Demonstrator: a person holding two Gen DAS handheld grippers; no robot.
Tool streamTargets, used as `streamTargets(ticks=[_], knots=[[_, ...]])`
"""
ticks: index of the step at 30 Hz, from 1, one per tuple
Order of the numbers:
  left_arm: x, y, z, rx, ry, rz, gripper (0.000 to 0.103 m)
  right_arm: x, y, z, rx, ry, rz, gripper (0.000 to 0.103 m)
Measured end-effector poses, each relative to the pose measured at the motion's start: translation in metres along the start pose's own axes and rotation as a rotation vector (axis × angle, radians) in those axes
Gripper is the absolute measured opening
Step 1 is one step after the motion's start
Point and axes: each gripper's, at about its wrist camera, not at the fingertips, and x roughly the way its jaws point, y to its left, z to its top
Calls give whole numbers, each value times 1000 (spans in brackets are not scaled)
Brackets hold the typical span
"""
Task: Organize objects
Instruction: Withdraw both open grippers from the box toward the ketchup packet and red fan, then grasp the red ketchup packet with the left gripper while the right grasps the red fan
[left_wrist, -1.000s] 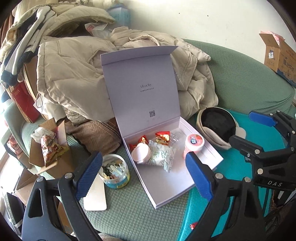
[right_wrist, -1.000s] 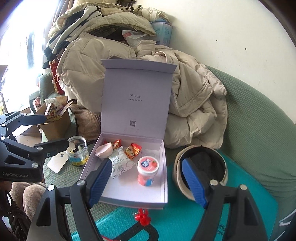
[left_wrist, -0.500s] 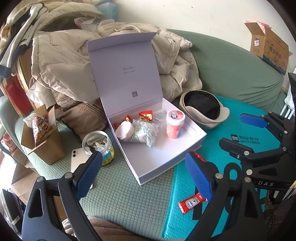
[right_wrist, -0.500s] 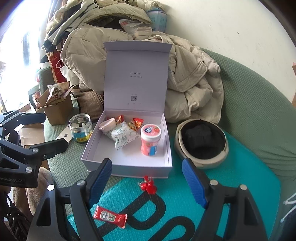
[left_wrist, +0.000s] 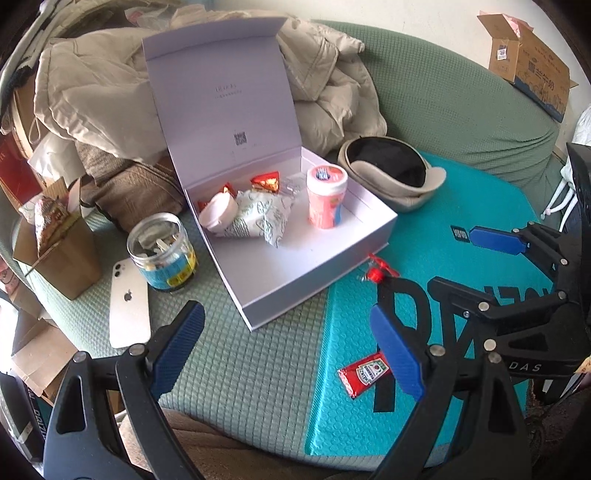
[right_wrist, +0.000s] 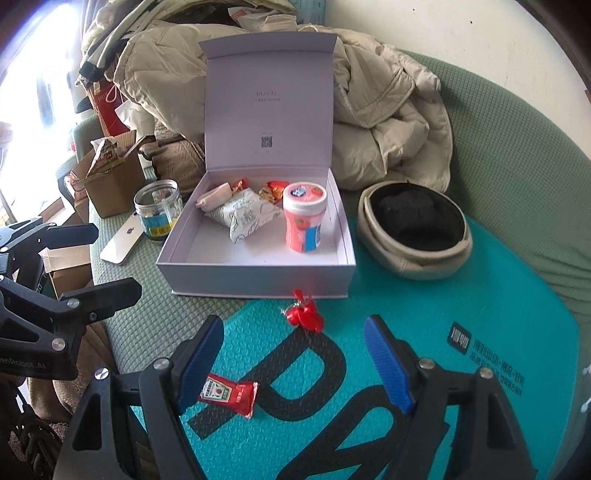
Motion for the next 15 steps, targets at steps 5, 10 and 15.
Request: streamTargets(ticks=[5, 10, 15], knots=[[14, -3, -10, -7, 42, -8, 91, 14, -3, -7, 3, 30, 3, 79], [31, -6, -19, -9, 84, 1, 91, 30, -6, -14, 13, 56, 26, 79], [48, -7, -28, -22, 137, -6, 91, 49, -8, -19, 12, 77, 30, 79]])
